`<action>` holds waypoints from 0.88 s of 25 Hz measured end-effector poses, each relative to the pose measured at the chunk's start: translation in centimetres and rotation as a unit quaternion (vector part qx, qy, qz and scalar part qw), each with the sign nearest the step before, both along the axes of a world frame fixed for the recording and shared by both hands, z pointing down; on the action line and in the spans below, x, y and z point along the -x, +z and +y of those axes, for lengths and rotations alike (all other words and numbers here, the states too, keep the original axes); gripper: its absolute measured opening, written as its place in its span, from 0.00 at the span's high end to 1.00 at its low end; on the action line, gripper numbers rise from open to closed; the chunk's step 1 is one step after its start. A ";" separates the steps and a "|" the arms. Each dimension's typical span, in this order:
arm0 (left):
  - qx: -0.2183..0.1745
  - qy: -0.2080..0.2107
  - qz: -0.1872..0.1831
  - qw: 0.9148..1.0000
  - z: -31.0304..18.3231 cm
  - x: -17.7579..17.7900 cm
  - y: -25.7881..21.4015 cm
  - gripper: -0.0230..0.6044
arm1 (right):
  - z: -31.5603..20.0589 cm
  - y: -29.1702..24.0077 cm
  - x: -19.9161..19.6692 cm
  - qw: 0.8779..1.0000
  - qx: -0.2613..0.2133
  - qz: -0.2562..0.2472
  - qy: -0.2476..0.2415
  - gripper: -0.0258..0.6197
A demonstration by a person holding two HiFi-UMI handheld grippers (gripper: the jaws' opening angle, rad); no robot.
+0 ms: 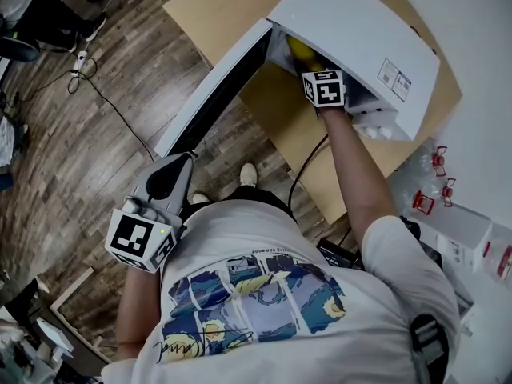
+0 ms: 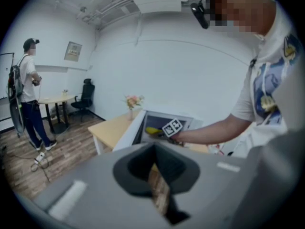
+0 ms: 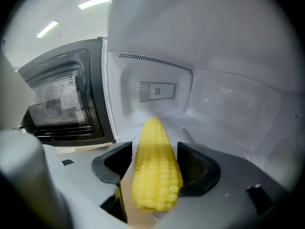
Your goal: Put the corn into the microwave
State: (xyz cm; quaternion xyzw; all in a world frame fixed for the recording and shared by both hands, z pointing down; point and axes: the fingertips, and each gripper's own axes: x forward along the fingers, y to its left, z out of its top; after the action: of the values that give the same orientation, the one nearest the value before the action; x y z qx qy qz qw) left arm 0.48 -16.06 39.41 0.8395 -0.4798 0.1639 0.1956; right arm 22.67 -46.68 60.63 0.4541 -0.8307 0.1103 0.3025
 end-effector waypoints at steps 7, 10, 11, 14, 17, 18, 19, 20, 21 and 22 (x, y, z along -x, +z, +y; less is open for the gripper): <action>-0.002 0.020 0.008 1.000 0.9 0.4 -0.1 0.95 | 2.9 -1.3 -1.1 1.000 -0.011 0.002 0.023 0.56; -0.005 0.042 0.014 0.999 1.1 0.3 -0.2 0.95 | 4.6 -1.8 -2.1 0.999 -0.011 0.004 0.044 0.55; -0.007 0.052 0.015 0.999 1.3 0.3 -0.3 0.95 | 5.3 -1.9 -2.4 0.999 -0.011 0.005 0.051 0.55; -0.011 0.075 0.021 0.997 2.0 0.6 -0.5 0.95 | 7.5 -2.3 -3.1 0.998 -0.009 0.004 0.070 0.55; -0.015 0.094 0.025 0.995 2.7 1.3 -0.6 0.95 | 10.1 -2.6 -3.3 0.996 -0.008 0.003 0.084 0.55; -0.016 0.099 0.028 0.995 3.0 1.6 -0.6 0.95 | 11.0 -2.7 -3.2 0.996 -0.007 0.003 0.088 0.55; -0.017 0.104 0.031 0.994 3.4 1.9 -0.6 0.95 | 11.9 -2.9 -3.1 0.996 -0.006 0.003 0.092 0.55; -0.017 0.109 0.033 0.993 3.7 2.3 -0.6 0.95 | 12.8 -3.0 -2.9 0.995 -0.006 0.002 0.097 0.55; -0.018 0.113 0.035 0.993 4.1 2.6 -0.6 0.95 | 13.7 -3.1 -2.8 0.995 -0.005 0.000 0.102 0.55; -0.018 0.118 0.036 0.992 4.6 2.9 -0.6 0.95 | 14.6 -3.2 -2.5 0.994 -0.005 -0.002 0.107 0.55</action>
State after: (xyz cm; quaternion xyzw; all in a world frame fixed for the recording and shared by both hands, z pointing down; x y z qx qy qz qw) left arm -2.45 -11.49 38.85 0.8990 -0.3726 0.1467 0.1775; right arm 25.20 -32.06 57.39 0.5418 -0.7784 0.1394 0.2848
